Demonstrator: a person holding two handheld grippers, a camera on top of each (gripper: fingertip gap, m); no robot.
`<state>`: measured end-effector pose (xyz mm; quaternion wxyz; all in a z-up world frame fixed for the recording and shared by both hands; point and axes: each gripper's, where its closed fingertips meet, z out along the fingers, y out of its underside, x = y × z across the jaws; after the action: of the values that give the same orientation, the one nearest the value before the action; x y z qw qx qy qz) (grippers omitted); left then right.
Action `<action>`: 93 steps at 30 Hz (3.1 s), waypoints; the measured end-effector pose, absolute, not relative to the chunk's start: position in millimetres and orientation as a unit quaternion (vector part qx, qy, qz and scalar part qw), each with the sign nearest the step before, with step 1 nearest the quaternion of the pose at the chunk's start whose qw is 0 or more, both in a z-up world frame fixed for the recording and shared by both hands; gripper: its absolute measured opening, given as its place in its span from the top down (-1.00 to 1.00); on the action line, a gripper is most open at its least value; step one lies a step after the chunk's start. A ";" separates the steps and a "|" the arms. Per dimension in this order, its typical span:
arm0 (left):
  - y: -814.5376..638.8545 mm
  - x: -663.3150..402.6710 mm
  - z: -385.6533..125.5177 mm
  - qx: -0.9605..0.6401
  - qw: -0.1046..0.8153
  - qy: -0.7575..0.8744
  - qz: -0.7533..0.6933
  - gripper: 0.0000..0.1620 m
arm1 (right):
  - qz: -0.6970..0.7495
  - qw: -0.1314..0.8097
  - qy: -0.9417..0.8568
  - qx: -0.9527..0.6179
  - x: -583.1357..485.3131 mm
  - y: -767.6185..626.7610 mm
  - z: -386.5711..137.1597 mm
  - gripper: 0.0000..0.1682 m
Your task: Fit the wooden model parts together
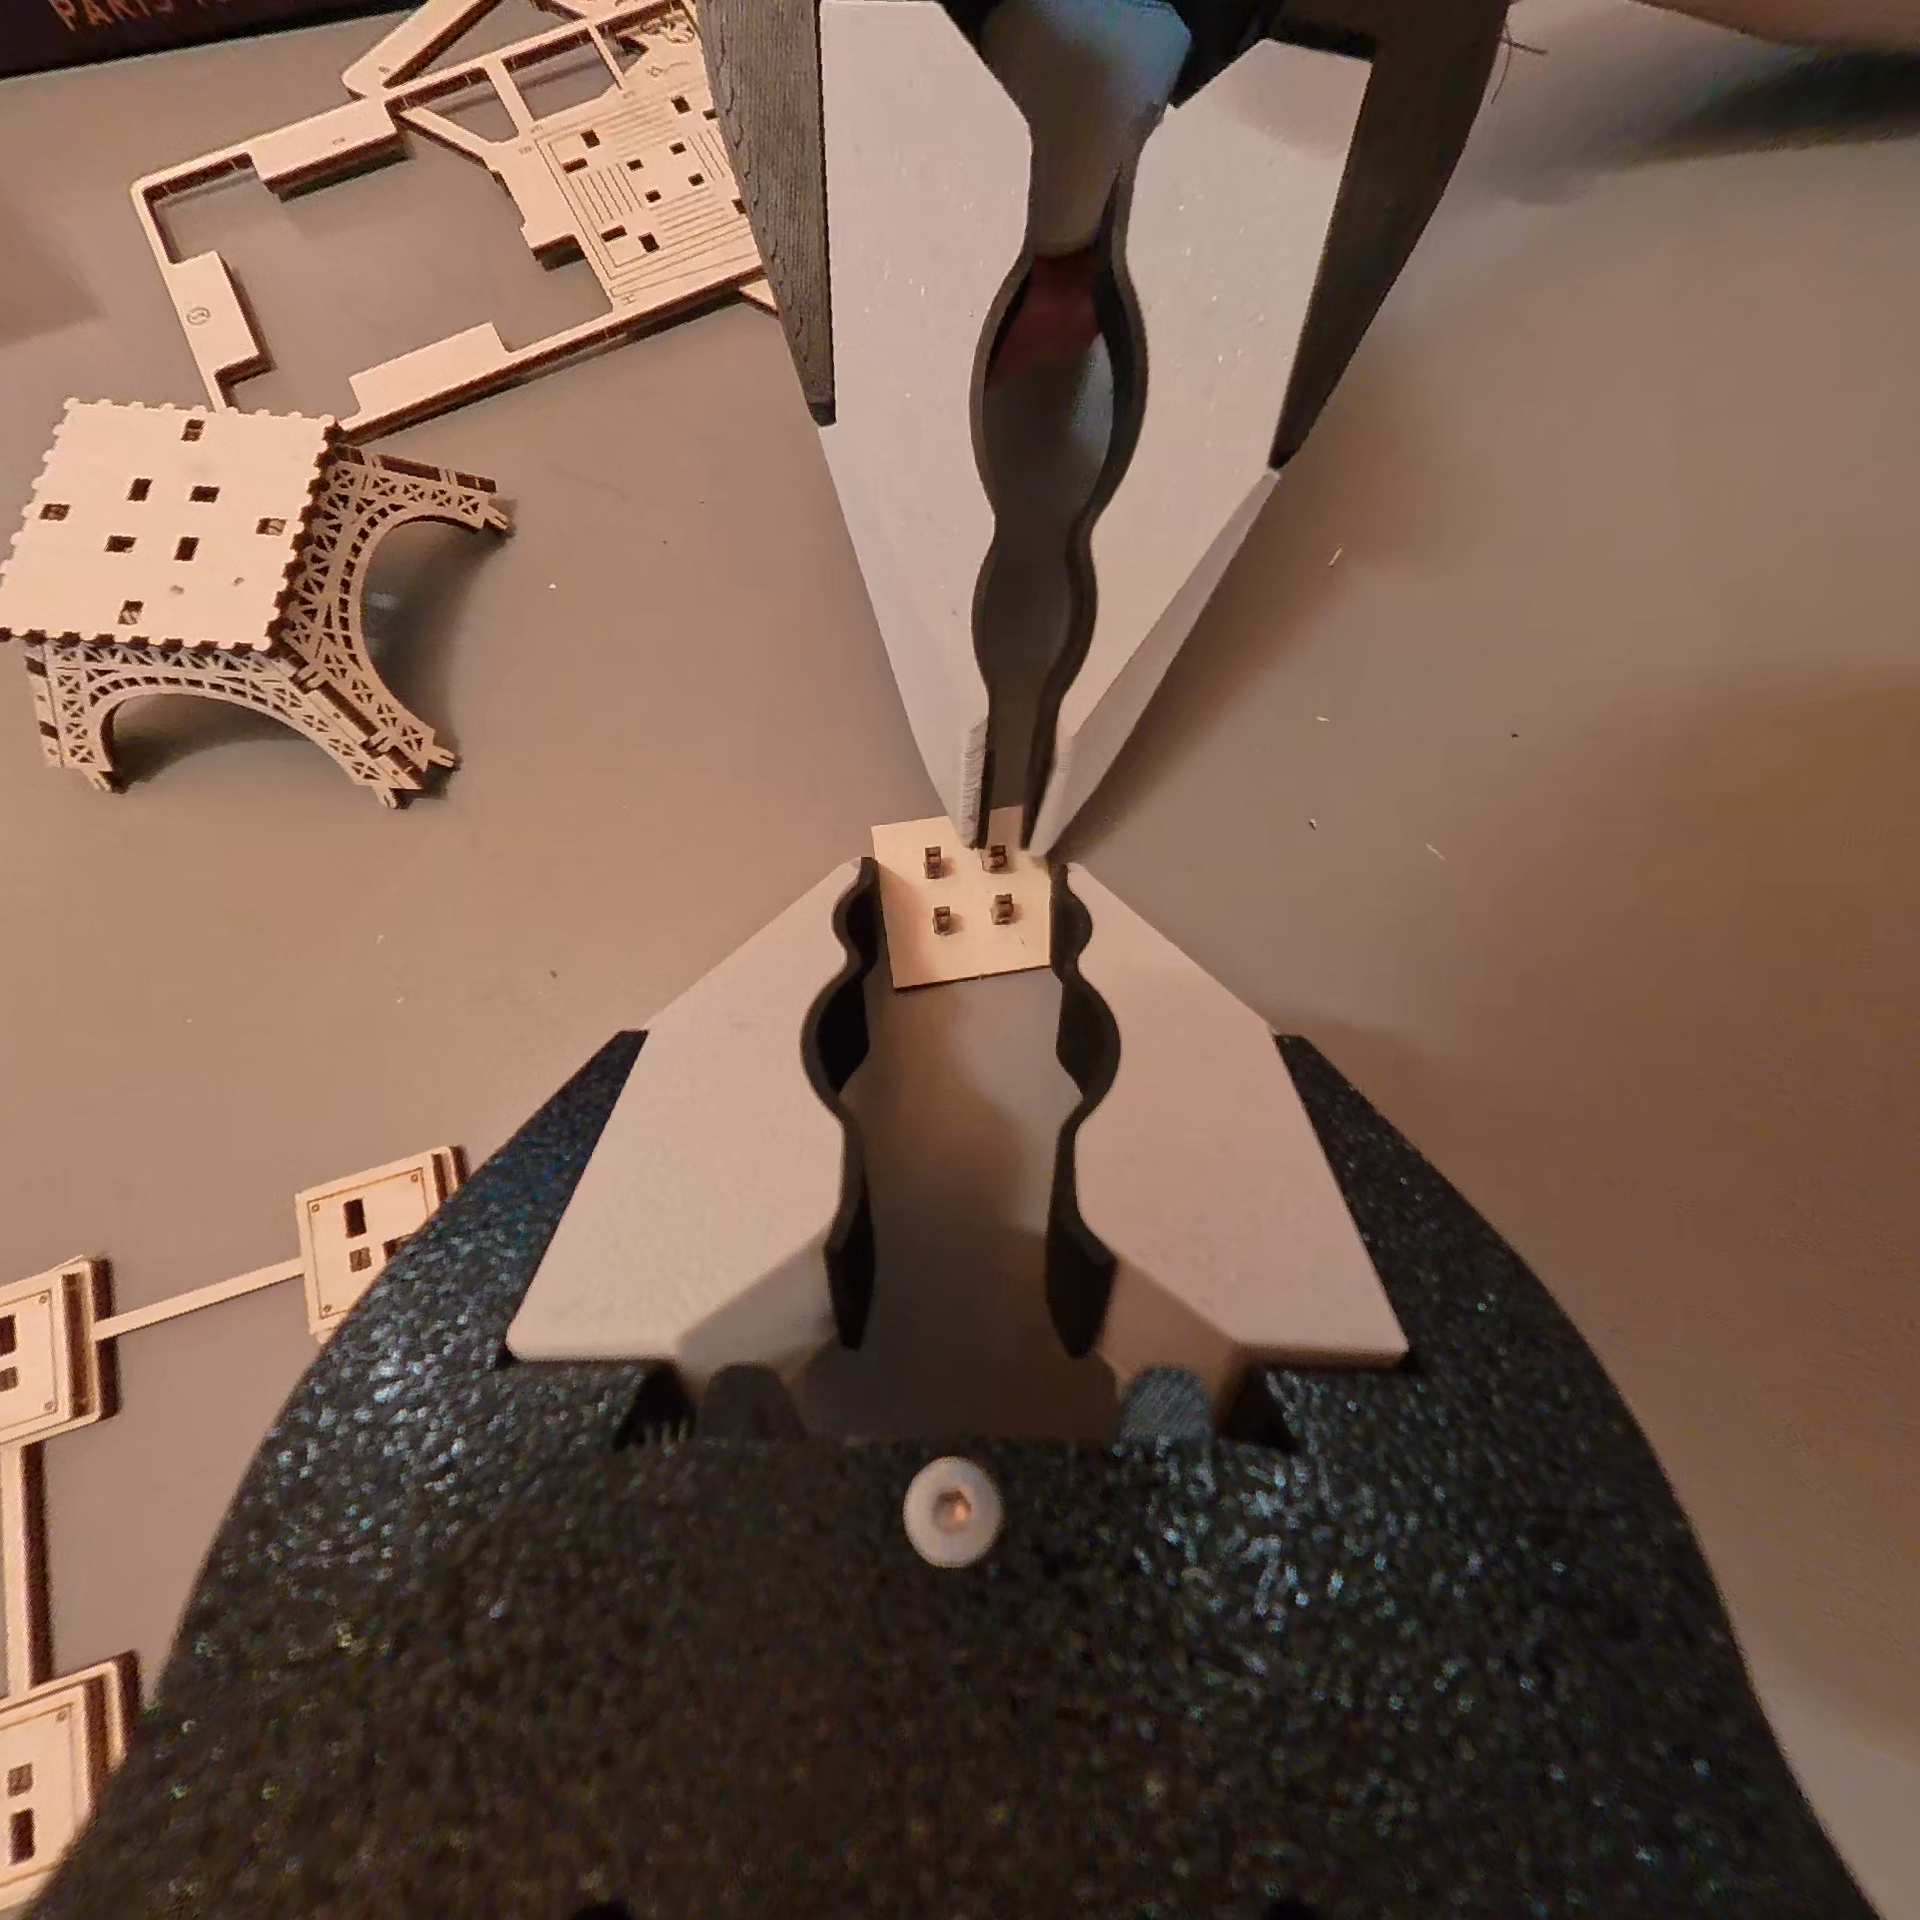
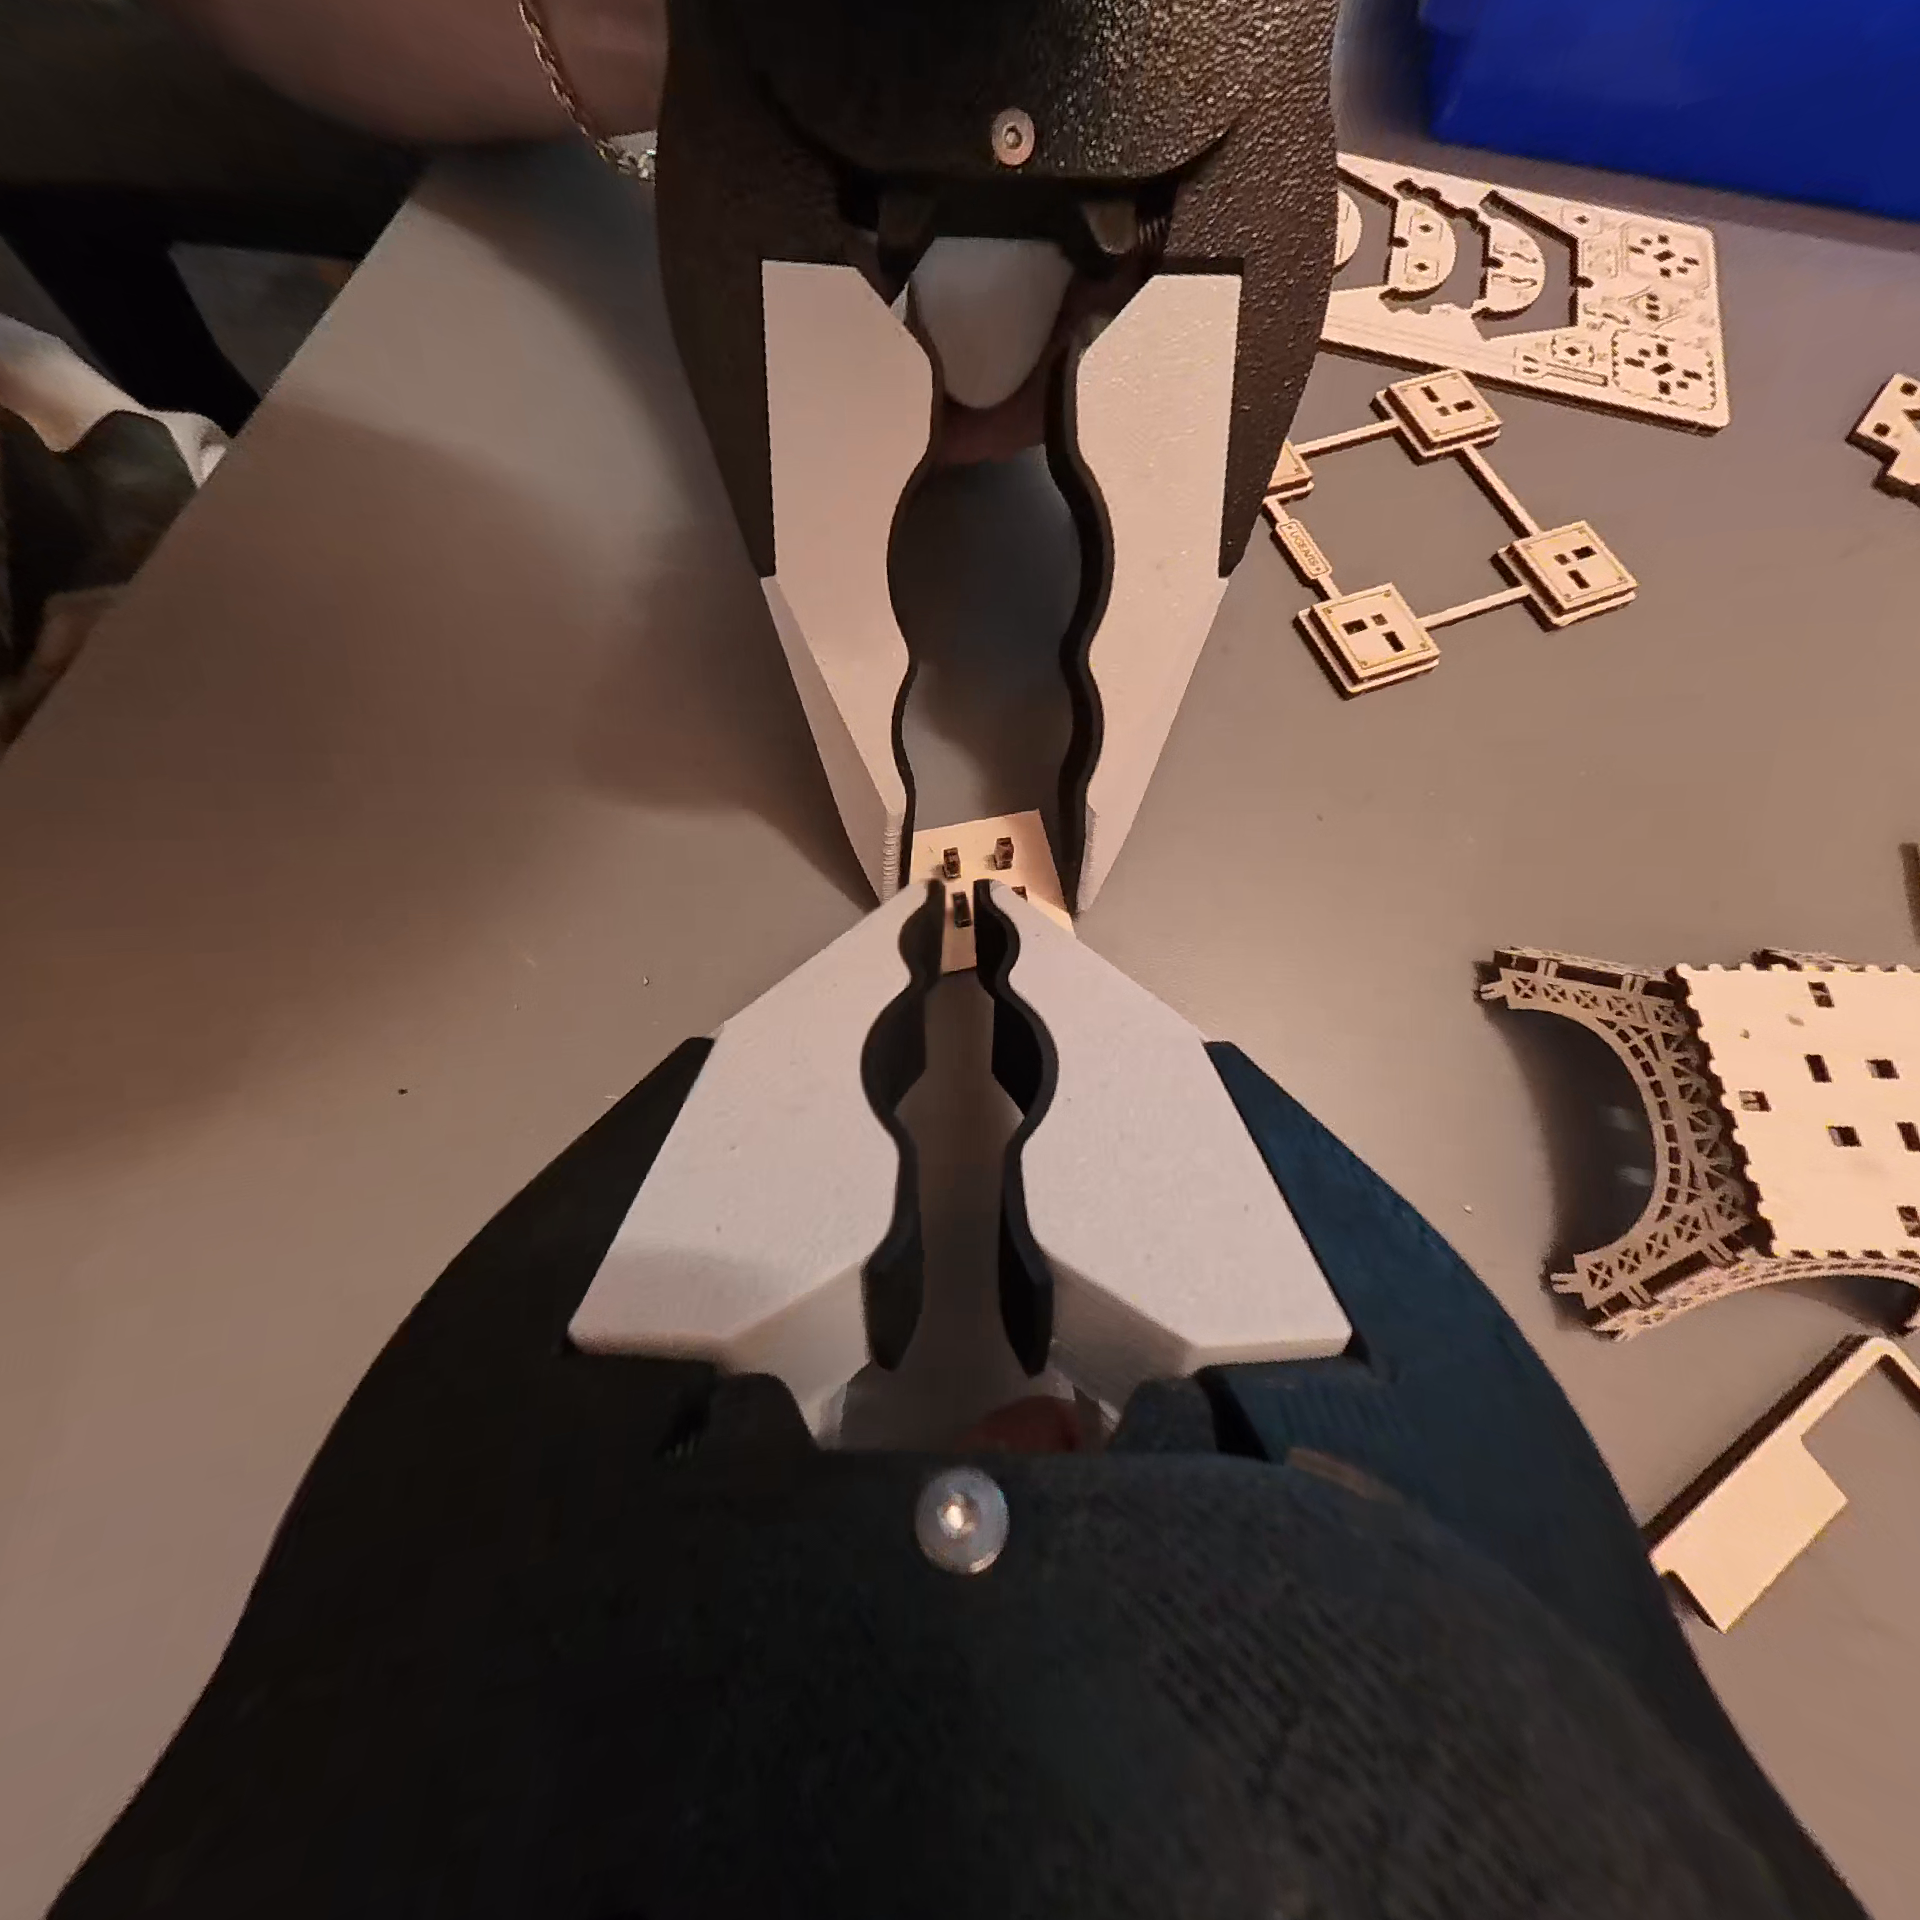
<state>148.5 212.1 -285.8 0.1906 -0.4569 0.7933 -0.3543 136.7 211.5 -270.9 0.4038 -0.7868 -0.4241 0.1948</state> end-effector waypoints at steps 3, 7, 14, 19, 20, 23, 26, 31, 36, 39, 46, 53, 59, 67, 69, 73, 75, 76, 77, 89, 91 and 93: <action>212.1 148.4 -285.7 -0.457 0.191 0.794 -0.354 0.62 | 0.200 0.403 -0.421 -0.788 136.9 211.7 -270.4 0.98; 212.0 148.4 -285.6 -0.456 0.190 0.794 -0.354 0.62 | 0.197 0.401 -0.427 -0.786 135.8 211.3 -271.5 1.00; 211.9 148.2 -285.5 -0.456 0.190 0.794 -0.354 0.62 | 0.195 0.401 -0.428 -0.786 135.7 212.2 -272.3 1.00; 211.9 148.1 -285.4 -0.456 0.190 0.794 -0.354 0.62 | 0.195 0.400 -0.427 -0.787 135.8 212.7 -272.7 1.00; 211.9 148.1 -285.4 -0.456 0.190 0.794 -0.354 0.62 | 0.194 0.400 -0.429 -0.786 135.9 212.7 -272.9 1.00; 212.0 148.1 -285.4 -0.456 0.190 0.794 -0.355 0.62 | 0.194 0.400 -0.429 -0.786 135.9 212.8 -273.2 1.00; 211.9 148.1 -285.3 -0.456 0.190 0.794 -0.355 0.62 | 0.194 0.400 -0.429 -0.786 135.9 212.8 -273.6 1.00; 211.9 148.1 -285.3 -0.456 0.190 0.794 -0.355 0.62 | 0.195 0.397 -0.429 -0.787 136.2 212.6 -274.5 1.00; 211.0 147.1 -285.2 -0.452 0.188 0.796 -0.356 0.62 | 0.179 0.419 -0.425 -0.782 125.7 217.0 -268.5 1.00; 211.4 146.8 -285.1 -0.450 0.187 0.797 -0.356 0.62 | 0.163 0.417 -0.429 -0.785 126.7 217.0 -267.2 1.00; 211.3 146.7 -285.0 -0.445 0.188 0.800 -0.356 0.62 | 0.136 0.411 -0.410 -0.803 150.1 212.9 -271.3 0.69; 211.2 146.2 -284.9 -0.435 0.185 0.805 -0.358 0.62 | 0.151 0.410 -0.403 -0.804 154.3 219.6 -271.2 0.54; 210.2 145.6 -284.9 -0.431 0.186 0.807 -0.357 0.62 | 0.147 0.426 -0.424 -0.786 143.6 212.7 -260.7 0.83; 210.6 145.6 -284.9 -0.433 0.185 0.806 -0.358 0.62 | 0.124 0.425 -0.420 -0.792 136.1 210.6 -273.7 0.91; 210.7 145.7 -284.9 -0.433 0.185 0.806 -0.358 0.62 | 0.123 0.424 -0.417 -0.794 135.5 212.0 -274.8 0.91; 210.9 145.6 -284.9 -0.434 0.185 0.806 -0.358 0.62 | 0.126 0.419 -0.413 -0.799 135.4 214.7 -276.3 0.97; 211.0 145.6 -284.9 -0.434 0.184 0.806 -0.358 0.62 | 0.125 0.412 -0.414 -0.802 135.3 214.8 -278.8 0.99; 210.9 145.5 -284.8 -0.434 0.184 0.806 -0.358 0.62 | 0.124 0.411 -0.416 -0.802 134.8 214.7 -279.1 0.99; 210.9 145.5 -284.8 -0.434 0.183 0.806 -0.359 0.62 | 0.124 0.411 -0.416 -0.802 134.8 214.6 -279.2 0.99; 208.6 145.9 -244.0 -0.394 0.260 0.760 -0.447 0.68 | 0.156 0.506 -0.330 -0.781 154.6 210.1 -242.4 1.00; 207.2 145.1 -229.0 -0.394 0.263 0.733 -0.488 0.77 | 0.171 0.534 -0.313 -0.766 156.2 211.0 -231.0 1.00; 207.2 144.6 -224.8 -0.398 0.260 0.724 -0.500 0.75 | 0.190 0.554 -0.304 -0.751 154.9 210.5 -221.5 1.00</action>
<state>144.6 207.2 -224.8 0.2600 -0.3980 0.7237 -0.5003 154.9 210.5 -221.5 0.5545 -0.7507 -0.3044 0.1905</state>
